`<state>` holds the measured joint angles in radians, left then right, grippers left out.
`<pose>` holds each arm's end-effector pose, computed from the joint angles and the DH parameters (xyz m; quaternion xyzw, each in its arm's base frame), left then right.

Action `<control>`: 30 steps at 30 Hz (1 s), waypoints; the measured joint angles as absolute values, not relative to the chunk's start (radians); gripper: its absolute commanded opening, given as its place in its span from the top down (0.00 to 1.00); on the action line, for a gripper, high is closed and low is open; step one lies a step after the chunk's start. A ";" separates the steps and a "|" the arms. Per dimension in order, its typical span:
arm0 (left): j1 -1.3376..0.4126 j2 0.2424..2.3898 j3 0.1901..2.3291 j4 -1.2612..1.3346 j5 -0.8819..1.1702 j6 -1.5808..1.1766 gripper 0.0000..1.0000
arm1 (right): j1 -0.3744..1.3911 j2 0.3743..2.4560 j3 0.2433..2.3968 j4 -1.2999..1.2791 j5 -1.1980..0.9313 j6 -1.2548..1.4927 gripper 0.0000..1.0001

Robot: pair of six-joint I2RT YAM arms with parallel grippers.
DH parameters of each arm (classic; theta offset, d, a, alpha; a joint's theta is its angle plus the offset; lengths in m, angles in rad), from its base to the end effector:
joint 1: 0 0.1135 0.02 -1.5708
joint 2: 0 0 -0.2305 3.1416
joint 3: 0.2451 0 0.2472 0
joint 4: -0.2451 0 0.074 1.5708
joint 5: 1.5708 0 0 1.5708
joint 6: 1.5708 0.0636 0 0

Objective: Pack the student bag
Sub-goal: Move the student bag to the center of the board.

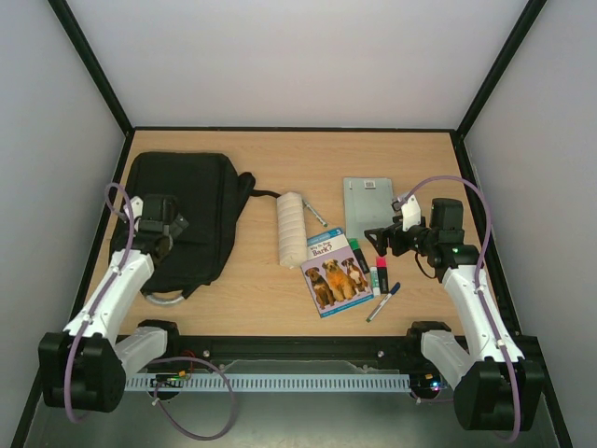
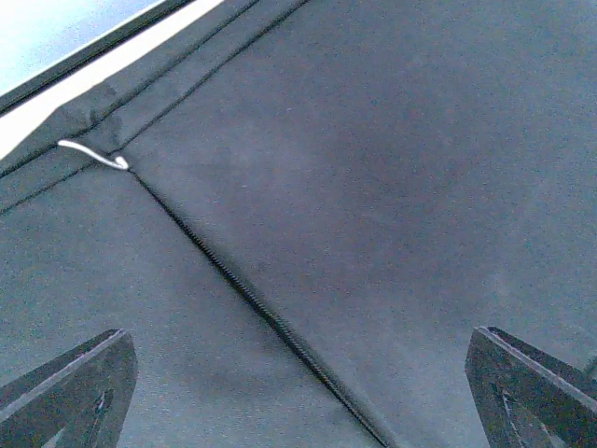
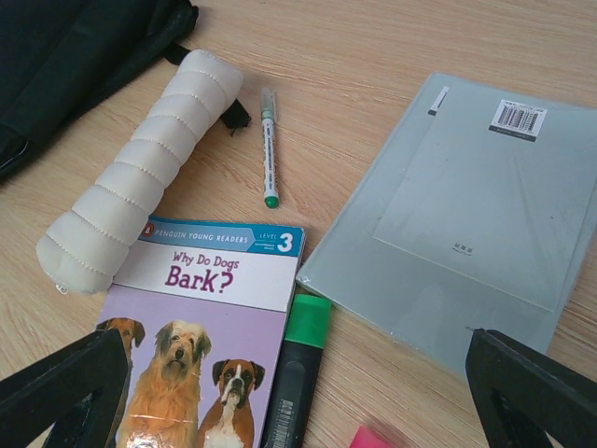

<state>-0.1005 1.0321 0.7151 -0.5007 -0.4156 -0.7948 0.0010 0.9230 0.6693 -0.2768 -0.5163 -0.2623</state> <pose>0.2401 0.0016 0.1972 -0.3809 0.8298 0.0172 0.4074 0.2396 0.0316 0.2298 -0.2359 0.8151 0.1570 0.5053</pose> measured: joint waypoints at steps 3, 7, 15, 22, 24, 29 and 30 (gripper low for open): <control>-0.068 1.074 0.703 -0.499 -0.416 -0.808 0.01 | 0.001 0.923 0.669 -0.278 -0.517 -0.262 0.00; -0.049 1.142 0.667 -0.481 -0.413 -0.820 0.01 | 0.001 0.923 0.669 -0.279 -0.517 -0.262 0.00; -0.104 1.163 0.535 -0.424 -0.310 -0.876 0.01 | 0.001 0.926 0.669 -0.279 -0.517 -0.263 0.00; -0.343 1.164 0.502 -0.358 -0.277 -0.968 0.01 | 0.001 0.947 0.669 -0.280 -0.521 -0.263 0.00; -0.403 1.180 0.502 -0.339 -0.278 -0.993 0.01 | 0.001 0.950 0.669 -0.280 -0.521 -0.263 0.00; -0.503 1.211 0.503 -0.294 -0.287 -1.042 0.01 | 0.001 0.951 0.669 -0.280 -0.520 -0.263 0.00; -0.513 1.215 0.503 -0.285 -0.285 -1.048 0.01 | 0.001 0.951 0.669 -0.280 -0.520 -0.263 0.00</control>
<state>-0.5125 1.2152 0.5030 -0.2848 -0.2848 -1.0485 0.0010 0.9508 0.6693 -0.2802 -0.5201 -0.2634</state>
